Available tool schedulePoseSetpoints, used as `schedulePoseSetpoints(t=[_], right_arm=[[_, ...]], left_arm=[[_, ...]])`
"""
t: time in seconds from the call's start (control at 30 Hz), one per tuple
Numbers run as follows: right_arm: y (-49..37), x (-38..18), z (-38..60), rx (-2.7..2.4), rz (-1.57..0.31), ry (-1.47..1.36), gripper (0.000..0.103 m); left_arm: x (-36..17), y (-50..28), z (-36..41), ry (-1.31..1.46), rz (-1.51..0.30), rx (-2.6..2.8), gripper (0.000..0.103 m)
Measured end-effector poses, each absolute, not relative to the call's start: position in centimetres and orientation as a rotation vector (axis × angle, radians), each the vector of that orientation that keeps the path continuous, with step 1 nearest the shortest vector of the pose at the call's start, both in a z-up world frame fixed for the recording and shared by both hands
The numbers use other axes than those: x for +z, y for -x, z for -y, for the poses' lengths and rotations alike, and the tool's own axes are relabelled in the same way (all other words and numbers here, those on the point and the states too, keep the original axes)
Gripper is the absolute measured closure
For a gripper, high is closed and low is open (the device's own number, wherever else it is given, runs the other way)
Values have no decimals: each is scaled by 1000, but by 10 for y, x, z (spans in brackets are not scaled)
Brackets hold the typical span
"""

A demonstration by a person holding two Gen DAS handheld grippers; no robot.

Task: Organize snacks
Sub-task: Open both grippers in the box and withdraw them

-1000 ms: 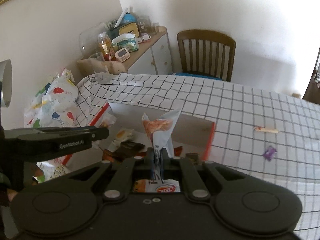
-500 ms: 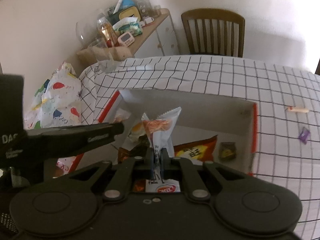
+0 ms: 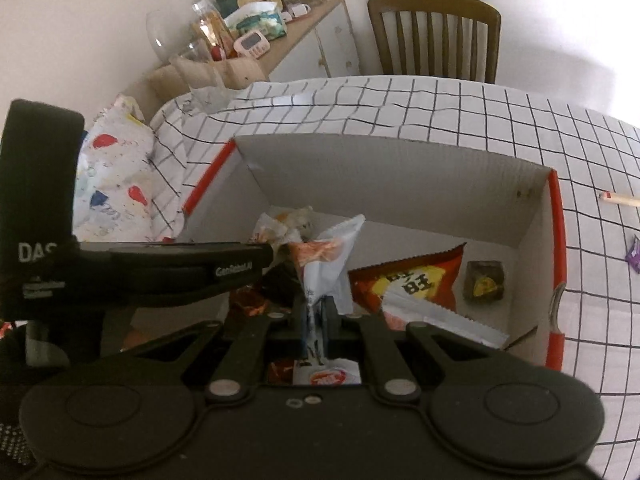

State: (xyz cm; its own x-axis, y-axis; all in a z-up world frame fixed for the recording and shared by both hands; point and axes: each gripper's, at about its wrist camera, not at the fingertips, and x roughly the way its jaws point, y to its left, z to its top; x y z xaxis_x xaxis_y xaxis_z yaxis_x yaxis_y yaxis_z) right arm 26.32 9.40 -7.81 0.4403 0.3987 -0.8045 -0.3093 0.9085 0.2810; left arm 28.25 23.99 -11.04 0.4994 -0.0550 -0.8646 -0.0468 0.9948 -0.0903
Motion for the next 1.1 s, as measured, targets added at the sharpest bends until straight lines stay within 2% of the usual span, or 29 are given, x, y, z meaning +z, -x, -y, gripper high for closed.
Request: schedulePoseSetpoints(t=[0.27, 0.43, 0.67, 0.97, 1.1], right_arm=[[-262, -77, -96, 468, -1041, -87, 84], [-261, -71, -92, 485, -1040, -82, 82], [-253, -60, -90, 498, -1010, -72, 71], [-240, -45, -75, 493, -977, -70, 65], [-233, -36, -67, 496, -949, -63, 59]], left_arm=[[-115, -281, -238, 97, -1069, -1, 82], [-113, -279, -239, 106, -1074, 6, 82], [-104, -269, -236, 117, -1072, -3, 81], [-88, -254, -236, 158, -1056, -29, 81], [-78, -246, -233, 159, -1030, -32, 81]])
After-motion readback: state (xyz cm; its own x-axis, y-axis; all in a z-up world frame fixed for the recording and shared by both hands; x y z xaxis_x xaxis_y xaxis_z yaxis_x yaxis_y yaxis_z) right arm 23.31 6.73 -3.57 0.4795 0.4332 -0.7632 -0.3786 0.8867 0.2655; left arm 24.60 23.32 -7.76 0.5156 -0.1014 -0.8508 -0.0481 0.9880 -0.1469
